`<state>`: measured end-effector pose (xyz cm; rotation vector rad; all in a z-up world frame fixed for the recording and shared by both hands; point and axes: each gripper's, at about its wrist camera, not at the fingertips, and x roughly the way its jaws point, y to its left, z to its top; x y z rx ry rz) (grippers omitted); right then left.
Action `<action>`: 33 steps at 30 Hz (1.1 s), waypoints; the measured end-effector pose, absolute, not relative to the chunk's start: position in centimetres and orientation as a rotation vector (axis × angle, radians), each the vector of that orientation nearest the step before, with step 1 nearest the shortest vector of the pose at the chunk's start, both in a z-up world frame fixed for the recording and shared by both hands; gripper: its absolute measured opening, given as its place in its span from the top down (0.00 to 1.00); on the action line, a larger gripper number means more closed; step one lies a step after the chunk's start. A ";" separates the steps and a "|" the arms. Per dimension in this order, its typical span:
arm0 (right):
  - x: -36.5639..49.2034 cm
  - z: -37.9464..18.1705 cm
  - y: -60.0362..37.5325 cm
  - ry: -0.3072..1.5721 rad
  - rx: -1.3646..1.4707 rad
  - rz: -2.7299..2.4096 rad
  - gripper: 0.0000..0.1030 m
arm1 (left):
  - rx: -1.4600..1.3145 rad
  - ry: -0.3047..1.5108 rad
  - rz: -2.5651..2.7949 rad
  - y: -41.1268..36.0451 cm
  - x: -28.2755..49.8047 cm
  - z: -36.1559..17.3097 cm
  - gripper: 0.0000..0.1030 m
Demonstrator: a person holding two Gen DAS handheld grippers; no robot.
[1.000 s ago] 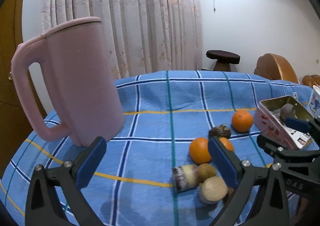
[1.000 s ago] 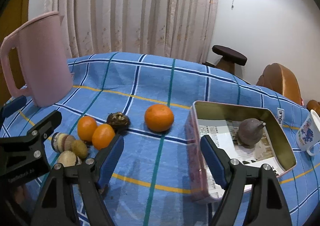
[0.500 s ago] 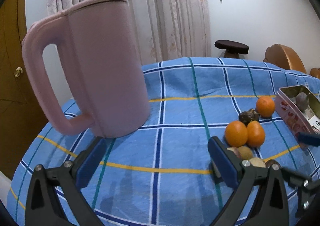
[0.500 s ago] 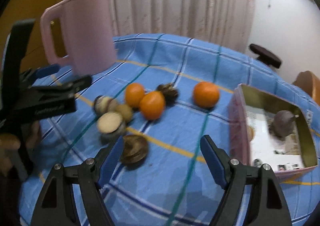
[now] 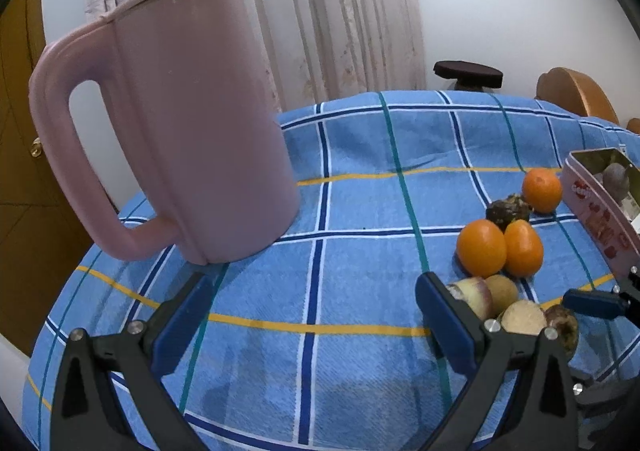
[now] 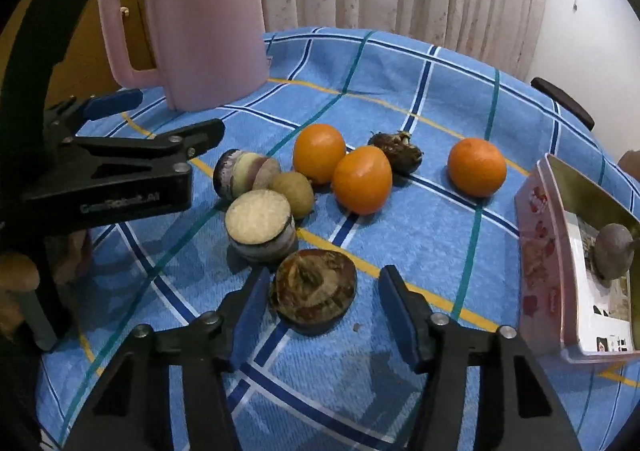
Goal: Organize fruits
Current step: 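Grasp the brown halved fruit with the right gripper while the left grasps a taro slice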
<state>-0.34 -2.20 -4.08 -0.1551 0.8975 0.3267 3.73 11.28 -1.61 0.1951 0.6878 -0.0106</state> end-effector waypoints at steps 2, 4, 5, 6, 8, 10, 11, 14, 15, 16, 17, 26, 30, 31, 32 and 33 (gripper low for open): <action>-0.5 -4.0 -2.2 0.895 -0.155 0.338 0.57 | 0.193 0.694 0.002 11.3 3.8 -1.7 0.00; -0.5 -4.0 -2.1 0.893 -0.158 0.337 0.57 | 0.198 0.700 0.022 11.3 3.9 -1.8 0.00; -0.5 -4.0 -2.3 0.892 -0.148 0.336 0.57 | 0.200 0.702 0.028 11.3 3.9 -1.8 0.00; -0.5 -3.8 -2.4 0.889 -0.141 0.334 0.57 | 0.202 0.702 0.032 11.3 4.0 -1.8 0.00; -0.4 -3.4 -3.0 0.868 -0.109 0.328 0.57 | 0.206 0.701 0.043 11.2 4.0 -1.8 0.00; -0.3 -2.8 -3.7 0.841 -0.080 0.317 0.57 | 0.212 0.699 0.059 11.2 3.9 -1.8 0.00; -0.5 -2.3 -4.1 0.814 -0.066 0.303 0.57 | 0.212 0.697 0.063 11.2 3.8 -1.7 0.00; -1.0 -1.0 -5.2 0.738 -0.071 0.236 0.57 | 0.196 0.692 0.061 11.0 3.2 -1.4 0.00; -1.1 -0.7 -5.3 0.722 -0.080 0.216 0.57 | 0.193 0.691 0.061 10.9 2.9 -1.3 0.00; -1.1 -0.5 -5.5 0.709 -0.089 0.199 0.57 | 0.193 0.691 0.061 10.7 2.8 -1.2 0.00; -1.2 -0.3 -5.9 0.700 -0.095 0.186 0.57 | 0.193 0.689 0.061 10.6 2.5 -1.1 0.00; -1.4 0.9 -7.9 0.645 -0.136 0.113 0.57 | 0.204 0.705 -0.053 7.9 -1.4 -0.7 0.04; -1.5 1.0 -8.7 0.643 -0.123 0.105 0.57 | 0.169 0.771 -0.136 6.5 -1.0 -1.3 0.24; -1.5 1.1 -8.9 0.644 -0.118 0.104 0.57 | 0.158 0.790 -0.157 6.0 -0.8 -1.6 0.29; -1.6 1.2 -9.0 0.644 -0.115 0.101 0.57 | 0.144 0.791 -0.179 5.5 -0.7 -1.6 0.30; -1.6 1.2 -9.2 0.643 -0.113 0.099 0.57 | 0.141 0.801 -0.191 5.0 -0.7 -1.6 0.30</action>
